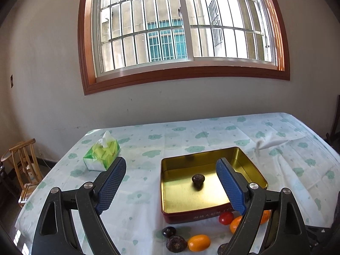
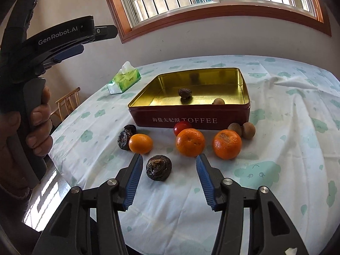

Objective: Organize fruits
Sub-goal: 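Withdraw the left gripper from the tin while the right grasps another dark wrinkled ball, then grasp a dark wrinkled ball with the left gripper while the right holds its ball, then carry both held dark balls toward the tin with the left and right grippers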

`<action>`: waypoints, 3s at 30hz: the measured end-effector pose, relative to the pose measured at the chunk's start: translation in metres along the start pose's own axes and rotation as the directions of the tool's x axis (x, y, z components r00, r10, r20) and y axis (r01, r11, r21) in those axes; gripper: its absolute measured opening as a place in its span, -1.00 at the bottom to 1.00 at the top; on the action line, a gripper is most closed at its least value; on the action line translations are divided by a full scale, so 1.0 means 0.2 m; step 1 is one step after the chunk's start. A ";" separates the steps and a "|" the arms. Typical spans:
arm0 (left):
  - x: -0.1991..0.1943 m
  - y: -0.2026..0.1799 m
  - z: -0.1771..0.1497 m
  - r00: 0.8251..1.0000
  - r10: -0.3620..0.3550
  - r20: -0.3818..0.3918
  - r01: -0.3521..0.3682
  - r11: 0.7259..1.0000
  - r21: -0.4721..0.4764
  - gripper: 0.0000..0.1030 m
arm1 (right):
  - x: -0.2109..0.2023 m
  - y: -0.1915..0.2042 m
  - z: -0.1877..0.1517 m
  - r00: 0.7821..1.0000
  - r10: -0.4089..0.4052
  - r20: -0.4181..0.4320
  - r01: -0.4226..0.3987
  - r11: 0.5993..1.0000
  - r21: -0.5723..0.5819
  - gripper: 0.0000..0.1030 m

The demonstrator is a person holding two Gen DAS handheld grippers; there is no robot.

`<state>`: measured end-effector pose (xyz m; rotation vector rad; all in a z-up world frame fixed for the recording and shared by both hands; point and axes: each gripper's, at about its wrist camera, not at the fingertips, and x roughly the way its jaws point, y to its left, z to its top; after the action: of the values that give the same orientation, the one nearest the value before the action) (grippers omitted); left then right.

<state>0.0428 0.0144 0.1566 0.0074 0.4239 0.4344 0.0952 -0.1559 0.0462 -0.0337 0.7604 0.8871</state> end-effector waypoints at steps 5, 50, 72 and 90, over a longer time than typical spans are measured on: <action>0.01 0.06 -0.08 0.998 -0.019 -0.053 0.016 0.999 -0.044 0.81 | 0.01 0.01 -0.03 1.000 -0.012 -0.014 0.012 1.000 -0.002 0.00; 0.38 0.29 -0.59 0.851 -0.369 -0.372 0.301 0.926 -0.229 0.43 | 0.12 -0.05 -0.19 0.998 -0.068 -0.013 0.068 0.998 -0.017 -0.34; 0.40 0.25 -0.70 0.828 -0.407 -0.385 0.312 0.906 -0.286 -0.24 | 0.11 -0.06 -0.20 0.999 -0.044 -0.003 0.044 0.999 -0.007 -0.32; 0.09 0.08 -0.58 0.912 -0.316 -0.261 0.282 0.946 -0.159 -0.28 | 0.07 -0.03 -0.18 0.998 -0.052 0.020 0.053 0.999 -0.012 -0.35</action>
<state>0.0043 0.0259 0.0452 -0.2356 0.6711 0.1541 0.0844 -0.1620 0.0100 -0.0554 0.7329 0.8410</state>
